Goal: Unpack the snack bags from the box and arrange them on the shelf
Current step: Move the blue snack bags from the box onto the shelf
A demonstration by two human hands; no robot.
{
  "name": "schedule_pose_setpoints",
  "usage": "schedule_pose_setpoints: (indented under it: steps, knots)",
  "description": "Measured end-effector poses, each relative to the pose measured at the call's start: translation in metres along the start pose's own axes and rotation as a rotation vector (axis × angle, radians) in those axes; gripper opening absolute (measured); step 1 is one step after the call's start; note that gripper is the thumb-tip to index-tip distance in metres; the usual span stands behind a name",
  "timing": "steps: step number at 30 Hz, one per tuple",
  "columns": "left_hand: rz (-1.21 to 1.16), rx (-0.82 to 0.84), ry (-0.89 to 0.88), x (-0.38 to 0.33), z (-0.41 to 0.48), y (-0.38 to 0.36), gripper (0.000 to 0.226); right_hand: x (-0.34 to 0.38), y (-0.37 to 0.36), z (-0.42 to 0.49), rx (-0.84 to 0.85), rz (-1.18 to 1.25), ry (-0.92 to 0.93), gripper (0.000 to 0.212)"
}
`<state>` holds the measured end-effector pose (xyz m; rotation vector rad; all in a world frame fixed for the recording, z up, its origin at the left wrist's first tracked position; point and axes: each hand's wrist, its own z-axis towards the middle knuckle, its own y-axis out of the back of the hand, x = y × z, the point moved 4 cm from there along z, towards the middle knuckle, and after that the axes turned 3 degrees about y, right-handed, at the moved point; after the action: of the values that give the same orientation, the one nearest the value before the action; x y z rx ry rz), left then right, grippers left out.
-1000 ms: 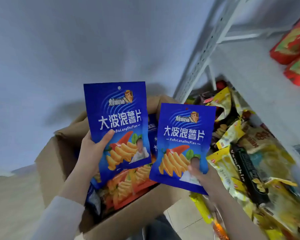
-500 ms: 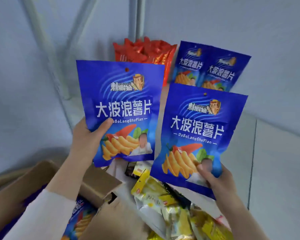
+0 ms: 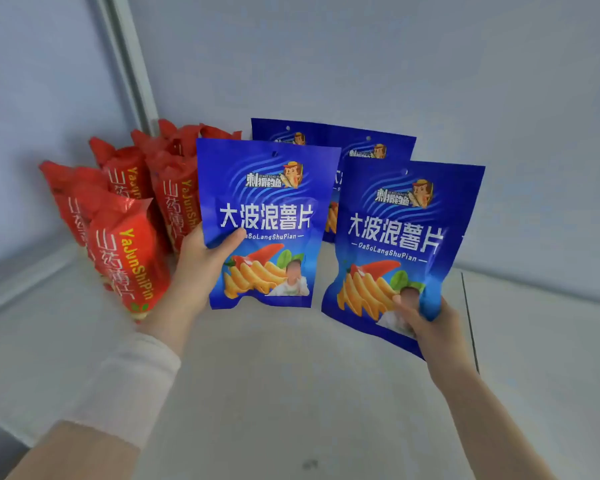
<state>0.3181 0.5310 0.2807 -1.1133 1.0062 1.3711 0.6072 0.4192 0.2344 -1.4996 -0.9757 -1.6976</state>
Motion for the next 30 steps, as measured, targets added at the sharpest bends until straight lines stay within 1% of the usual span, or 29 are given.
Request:
schedule_pose_setpoints:
  steps: [3,7,11,17,23,26,30]
  knots:
    - [-0.043,0.074,0.041,0.02,0.054,-0.013,0.026,0.001,-0.024,0.043,-0.031,0.001,0.007,0.011]
    - [-0.091,0.114,0.07,0.047,0.11,-0.035,0.031,-0.005,-0.052,0.087,-0.049,-0.043,0.008,0.012]
    - [-0.096,0.03,0.057,0.071,0.141,-0.051,0.029,-0.014,-0.065,0.116,-0.058,-0.039,0.005,0.014]
    - [-0.026,-0.126,-0.077,0.075,0.162,-0.065,0.03,-0.024,-0.072,0.143,-0.045,-0.035,-0.019,0.012]
    - [0.049,-0.178,-0.174,0.08,0.183,-0.074,0.033,-0.024,-0.072,0.165,-0.03,-0.078,-0.012,0.017]
    - [0.11,-0.186,-0.203,0.085,0.19,-0.081,0.033,-0.024,-0.071,0.171,-0.084,-0.099,0.007,0.017]
    - [0.154,-0.209,-0.242,0.087,0.199,-0.087,0.043,-0.028,-0.073,0.176,-0.148,-0.129,0.031,0.017]
